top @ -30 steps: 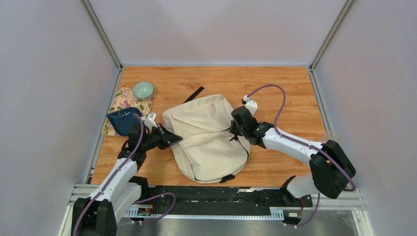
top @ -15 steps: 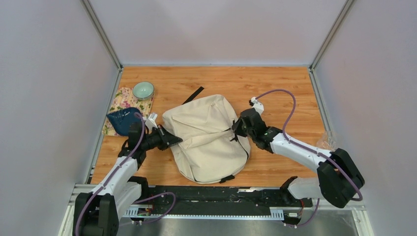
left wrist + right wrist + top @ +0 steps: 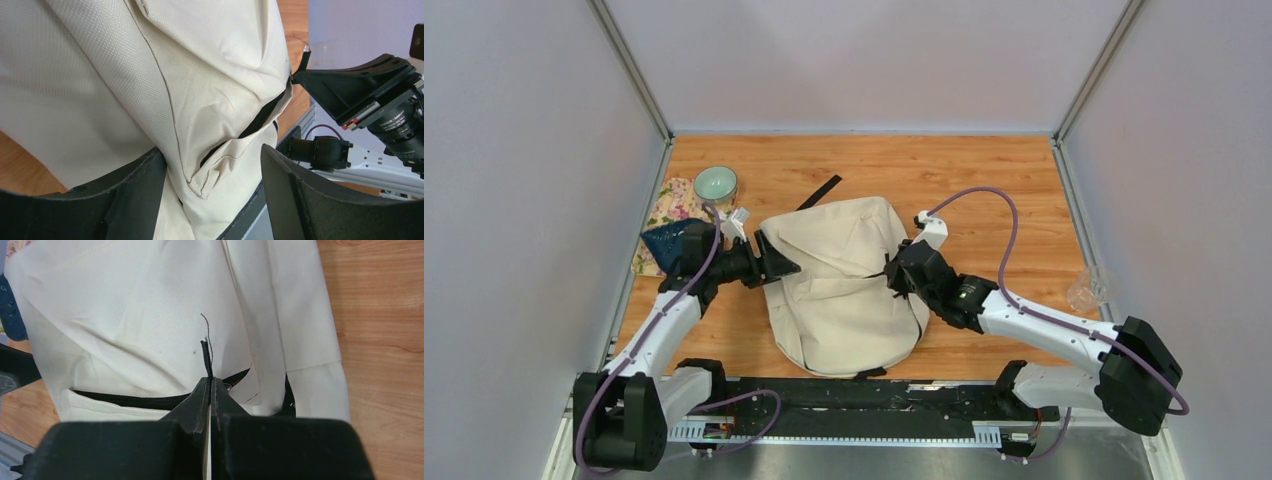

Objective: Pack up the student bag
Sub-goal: Zip the student bag at the center of the board.

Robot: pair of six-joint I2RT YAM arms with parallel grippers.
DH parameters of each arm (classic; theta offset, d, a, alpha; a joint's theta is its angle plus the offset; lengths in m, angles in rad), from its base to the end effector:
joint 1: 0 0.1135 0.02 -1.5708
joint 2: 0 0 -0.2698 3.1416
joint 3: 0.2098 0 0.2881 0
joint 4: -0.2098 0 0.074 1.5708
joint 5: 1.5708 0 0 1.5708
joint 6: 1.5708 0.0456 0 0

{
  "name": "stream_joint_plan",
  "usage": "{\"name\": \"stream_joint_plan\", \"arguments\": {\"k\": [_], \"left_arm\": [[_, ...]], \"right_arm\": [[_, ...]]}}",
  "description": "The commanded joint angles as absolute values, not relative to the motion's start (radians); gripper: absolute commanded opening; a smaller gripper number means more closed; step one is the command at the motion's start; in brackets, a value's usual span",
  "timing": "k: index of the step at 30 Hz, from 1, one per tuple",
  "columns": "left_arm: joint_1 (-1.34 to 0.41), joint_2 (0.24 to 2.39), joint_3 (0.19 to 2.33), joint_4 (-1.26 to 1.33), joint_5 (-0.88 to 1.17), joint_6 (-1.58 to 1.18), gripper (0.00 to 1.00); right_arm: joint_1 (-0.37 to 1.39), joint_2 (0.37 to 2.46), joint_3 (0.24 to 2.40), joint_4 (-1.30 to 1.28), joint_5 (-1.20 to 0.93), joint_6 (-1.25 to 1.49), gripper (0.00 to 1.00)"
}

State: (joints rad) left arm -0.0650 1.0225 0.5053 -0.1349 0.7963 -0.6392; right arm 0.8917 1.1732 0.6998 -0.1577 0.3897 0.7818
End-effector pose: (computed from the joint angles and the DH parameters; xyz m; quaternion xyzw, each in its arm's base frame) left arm 0.2355 -0.0480 0.1923 -0.0691 0.8411 -0.4671 0.2638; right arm 0.1940 0.2128 0.2186 0.0395 0.8783 0.2141 0.4257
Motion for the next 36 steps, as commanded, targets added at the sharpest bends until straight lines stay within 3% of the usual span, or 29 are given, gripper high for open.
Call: {"name": "stream_joint_plan", "arguments": {"k": [1, 12, 20, 23, 26, 27, 29, 36], "left_arm": [[-0.058, 0.968, 0.555, -0.206, 0.792, -0.566, 0.75], [-0.204, 0.831, 0.41, -0.187, 0.652, -0.758, 0.77], [-0.276, 0.874, 0.397, -0.144, 0.583, -0.776, 0.78], [-0.307, 0.911, 0.393, -0.094, 0.586, -0.788, 0.6], [-0.313, 0.945, 0.41, -0.089, 0.583, -0.772, 0.29], [-0.311, 0.957, 0.417, -0.098, 0.572, -0.764, 0.13], [-0.311, 0.963, 0.439, -0.129, 0.558, -0.733, 0.0], [-0.31, 0.965, 0.489, -0.268, 0.476, -0.605, 0.0]], "right_arm": [[0.927, 1.213, 0.722, -0.158, 0.452, 0.813, 0.0], [0.927, 1.232, 0.749, -0.189, 0.466, 0.802, 0.0], [0.927, 1.23, 0.75, -0.183, 0.451, 0.796, 0.0], [0.928, 1.227, 0.749, -0.183, 0.449, 0.795, 0.0], [0.927, 1.223, 0.742, -0.186, 0.454, 0.795, 0.0], [0.927, 1.221, 0.741, -0.189, 0.454, 0.796, 0.0], [0.923, 1.223, 0.739, -0.196, 0.459, 0.795, 0.0], [0.835, 1.246, 0.733, -0.218, 0.414, 0.788, 0.0]]}}
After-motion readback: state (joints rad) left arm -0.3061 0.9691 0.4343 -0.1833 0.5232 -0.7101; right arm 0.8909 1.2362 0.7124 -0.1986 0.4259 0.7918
